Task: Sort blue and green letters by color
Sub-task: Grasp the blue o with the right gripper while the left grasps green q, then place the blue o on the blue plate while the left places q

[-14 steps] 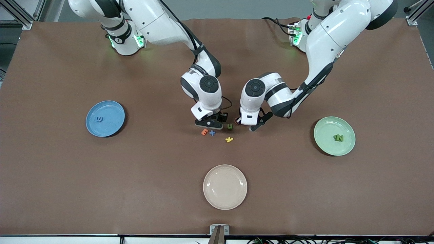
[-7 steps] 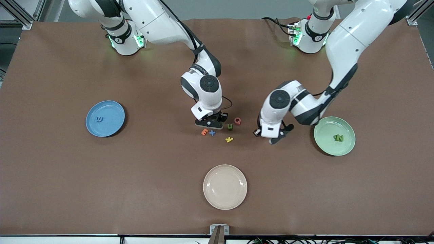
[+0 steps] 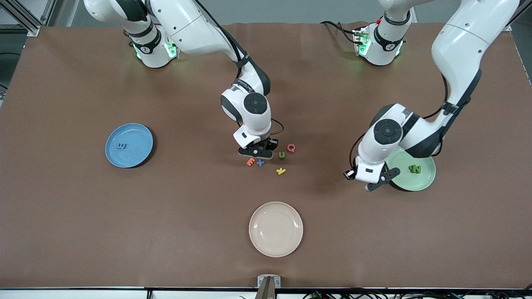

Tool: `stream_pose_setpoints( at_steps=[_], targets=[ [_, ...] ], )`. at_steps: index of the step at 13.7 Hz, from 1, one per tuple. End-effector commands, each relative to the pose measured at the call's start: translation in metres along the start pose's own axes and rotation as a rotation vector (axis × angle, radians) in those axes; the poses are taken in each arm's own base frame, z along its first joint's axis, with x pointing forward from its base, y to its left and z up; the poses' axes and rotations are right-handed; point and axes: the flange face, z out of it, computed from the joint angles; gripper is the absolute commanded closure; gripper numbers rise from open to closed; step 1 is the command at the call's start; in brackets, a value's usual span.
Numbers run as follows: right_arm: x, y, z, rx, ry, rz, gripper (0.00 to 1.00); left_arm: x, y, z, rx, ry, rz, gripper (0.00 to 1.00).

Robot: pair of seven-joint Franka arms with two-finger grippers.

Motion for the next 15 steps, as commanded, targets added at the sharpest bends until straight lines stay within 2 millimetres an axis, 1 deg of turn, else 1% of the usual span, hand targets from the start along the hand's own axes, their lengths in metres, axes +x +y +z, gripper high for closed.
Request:
stream_pose_setpoints(
  at_steps=[1, 3, 5, 6, 7, 9, 10, 11, 12, 13, 14, 15],
  targets=[
    [0.014, 0.008, 0.006, 0.003, -0.003, 0.009, 0.78, 0.020, -0.031, -0.021, 0.047, 0.018, 0.071, 0.99],
    [0.015, 0.008, 0.004, 0.007, -0.007, 0.027, 0.98, 0.044, -0.062, -0.024, 0.057, 0.000, 0.130, 0.99],
    [0.021, 0.011, 0.000, 0.005, -0.008, 0.030, 1.00, 0.064, -0.096, -0.022, 0.064, -0.027, 0.192, 0.99],
    [0.029, 0.018, -0.001, -0.004, -0.014, 0.044, 1.00, 0.072, -0.113, -0.018, 0.069, -0.041, 0.217, 0.99],
    [0.036, 0.028, -0.001, -0.038, -0.041, 0.055, 1.00, 0.075, -0.123, -0.015, 0.071, -0.051, 0.240, 0.99],
    [0.048, 0.034, -0.021, -0.082, -0.080, 0.056, 1.00, 0.085, -0.153, -0.005, 0.077, -0.076, 0.285, 0.99],
    [0.053, 0.043, -0.027, -0.105, -0.108, 0.038, 1.00, 0.090, -0.169, 0.001, 0.077, -0.090, 0.313, 0.99],
    [0.063, 0.054, -0.044, -0.109, -0.132, 0.023, 1.00, 0.097, -0.183, 0.005, 0.073, -0.100, 0.339, 0.99],
    [0.071, 0.066, -0.060, -0.111, -0.169, 0.005, 1.00, 0.100, -0.189, 0.006, 0.072, -0.104, 0.361, 0.99],
    [0.080, 0.084, -0.073, -0.129, -0.210, -0.019, 1.00, 0.100, -0.193, 0.012, 0.064, -0.117, 0.367, 0.99],
    [0.090, 0.101, -0.086, -0.142, -0.238, -0.028, 1.00, 0.102, -0.196, 0.016, 0.057, -0.120, 0.363, 0.99],
    [0.098, 0.123, -0.100, -0.151, -0.267, -0.039, 1.00, 0.102, -0.198, 0.022, 0.051, -0.125, 0.376, 0.99]
  ],
)
